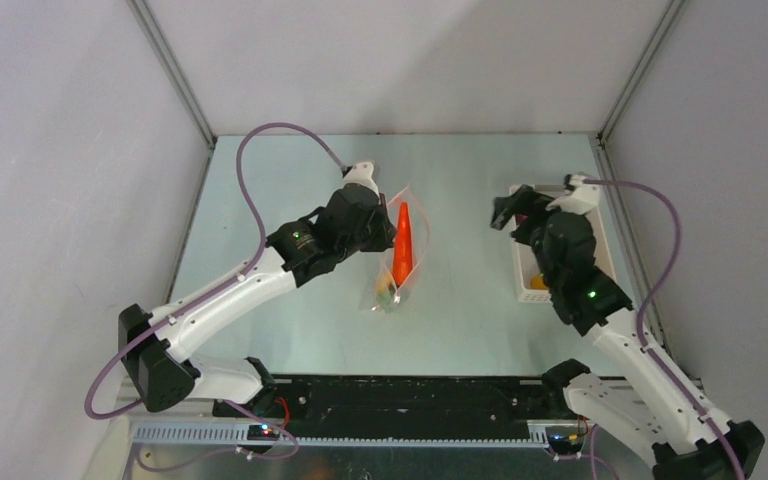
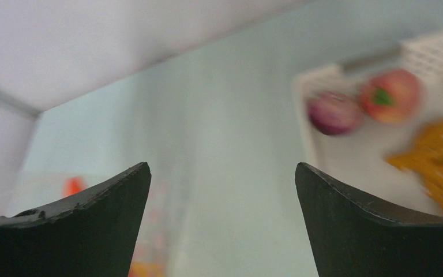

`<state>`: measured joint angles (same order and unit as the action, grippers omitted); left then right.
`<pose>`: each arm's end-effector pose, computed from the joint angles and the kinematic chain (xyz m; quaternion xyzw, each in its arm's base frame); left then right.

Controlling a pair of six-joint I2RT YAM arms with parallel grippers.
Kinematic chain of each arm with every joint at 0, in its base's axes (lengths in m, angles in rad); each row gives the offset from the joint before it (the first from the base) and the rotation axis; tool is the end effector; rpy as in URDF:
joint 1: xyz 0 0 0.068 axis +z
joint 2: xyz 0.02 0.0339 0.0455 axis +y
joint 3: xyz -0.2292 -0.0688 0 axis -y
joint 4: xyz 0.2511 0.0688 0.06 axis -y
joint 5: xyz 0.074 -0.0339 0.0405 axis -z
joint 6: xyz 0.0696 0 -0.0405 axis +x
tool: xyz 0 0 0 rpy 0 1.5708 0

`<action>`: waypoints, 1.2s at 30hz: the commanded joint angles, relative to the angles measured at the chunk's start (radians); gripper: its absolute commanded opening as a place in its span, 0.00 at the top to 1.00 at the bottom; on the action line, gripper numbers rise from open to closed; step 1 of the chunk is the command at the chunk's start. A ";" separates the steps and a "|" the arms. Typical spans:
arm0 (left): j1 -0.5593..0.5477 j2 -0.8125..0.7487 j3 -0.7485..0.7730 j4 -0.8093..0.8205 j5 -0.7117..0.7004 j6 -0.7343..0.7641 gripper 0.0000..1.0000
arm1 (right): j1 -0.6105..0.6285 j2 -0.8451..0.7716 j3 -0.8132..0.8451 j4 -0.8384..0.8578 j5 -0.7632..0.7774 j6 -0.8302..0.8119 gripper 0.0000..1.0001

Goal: Place the food in the zip-top bag and seal the zipper
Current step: Pick up the fake fruit from the bin.

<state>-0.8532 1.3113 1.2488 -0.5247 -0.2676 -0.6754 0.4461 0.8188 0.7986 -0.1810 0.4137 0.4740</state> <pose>0.2329 -0.2388 0.3010 0.0148 0.8758 -0.2390 0.4192 0.2382 0.0829 0.3083 0.1405 0.7562 0.1323 0.6253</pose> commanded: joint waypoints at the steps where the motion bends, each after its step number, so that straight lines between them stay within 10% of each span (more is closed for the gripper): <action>1: 0.013 0.015 0.133 -0.046 -0.140 0.076 1.00 | -0.294 0.078 0.031 -0.384 -0.161 0.106 0.01; 8: 0.027 0.028 0.081 0.016 -0.142 0.110 0.97 | -0.557 0.239 0.032 -0.364 -0.312 0.062 0.01; 36: 0.059 0.154 0.052 -0.028 0.019 0.060 1.00 | -0.629 0.884 0.214 -0.148 -0.270 -0.006 0.10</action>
<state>-0.8017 1.5043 1.2972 -0.5846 -0.2718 -0.6205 -0.1848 1.6722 0.9726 -0.3416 0.1036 0.4595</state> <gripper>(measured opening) 0.005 0.905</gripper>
